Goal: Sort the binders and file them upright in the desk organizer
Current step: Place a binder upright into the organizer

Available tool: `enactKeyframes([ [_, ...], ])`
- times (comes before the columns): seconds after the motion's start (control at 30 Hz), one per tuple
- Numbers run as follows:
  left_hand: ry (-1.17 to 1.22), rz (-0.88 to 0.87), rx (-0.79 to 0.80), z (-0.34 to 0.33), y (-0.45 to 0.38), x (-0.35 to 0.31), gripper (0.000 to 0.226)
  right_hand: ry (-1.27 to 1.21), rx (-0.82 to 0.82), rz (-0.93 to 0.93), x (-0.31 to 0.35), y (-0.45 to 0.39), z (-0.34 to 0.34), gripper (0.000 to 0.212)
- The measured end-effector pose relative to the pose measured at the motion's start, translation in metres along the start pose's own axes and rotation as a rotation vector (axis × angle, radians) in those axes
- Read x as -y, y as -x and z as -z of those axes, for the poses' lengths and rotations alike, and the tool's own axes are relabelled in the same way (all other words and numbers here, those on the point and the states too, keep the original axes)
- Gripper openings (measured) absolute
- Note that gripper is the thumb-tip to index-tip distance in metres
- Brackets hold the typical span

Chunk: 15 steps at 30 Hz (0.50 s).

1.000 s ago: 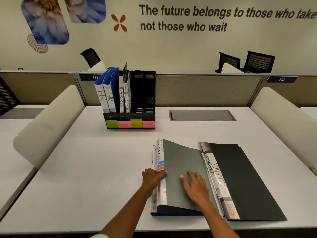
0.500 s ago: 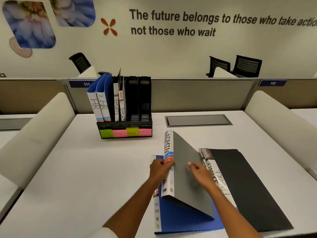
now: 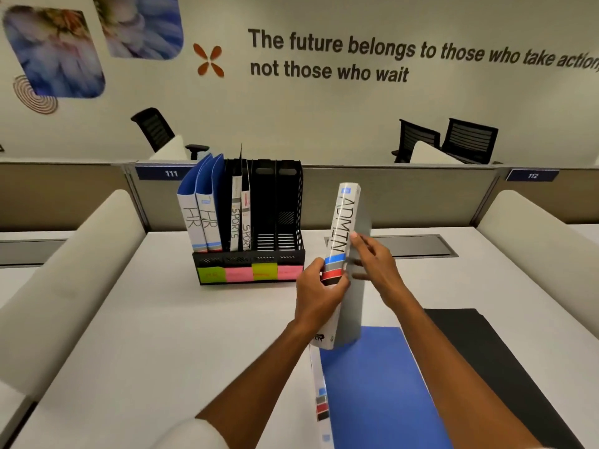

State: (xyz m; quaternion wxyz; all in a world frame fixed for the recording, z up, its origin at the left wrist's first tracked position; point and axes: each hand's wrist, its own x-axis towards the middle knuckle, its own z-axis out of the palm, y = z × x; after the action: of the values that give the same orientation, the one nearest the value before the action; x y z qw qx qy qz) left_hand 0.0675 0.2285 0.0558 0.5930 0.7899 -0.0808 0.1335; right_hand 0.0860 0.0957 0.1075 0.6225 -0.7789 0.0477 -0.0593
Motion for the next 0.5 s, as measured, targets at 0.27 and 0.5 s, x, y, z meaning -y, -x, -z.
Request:
enactKeyframes([
  [0.27, -0.080, -0.248, -0.128, 0.029, -0.026, 0.018, 0.057, 0.084, -0.037, 0.168, 0.062, -0.021, -0.049, 0.058],
  [0.5, -0.018, -0.329, -0.117, 0.037, -0.064, 0.015, 0.073, 0.311, -0.202, 0.307, 0.097, -0.050, -0.065, 0.043],
])
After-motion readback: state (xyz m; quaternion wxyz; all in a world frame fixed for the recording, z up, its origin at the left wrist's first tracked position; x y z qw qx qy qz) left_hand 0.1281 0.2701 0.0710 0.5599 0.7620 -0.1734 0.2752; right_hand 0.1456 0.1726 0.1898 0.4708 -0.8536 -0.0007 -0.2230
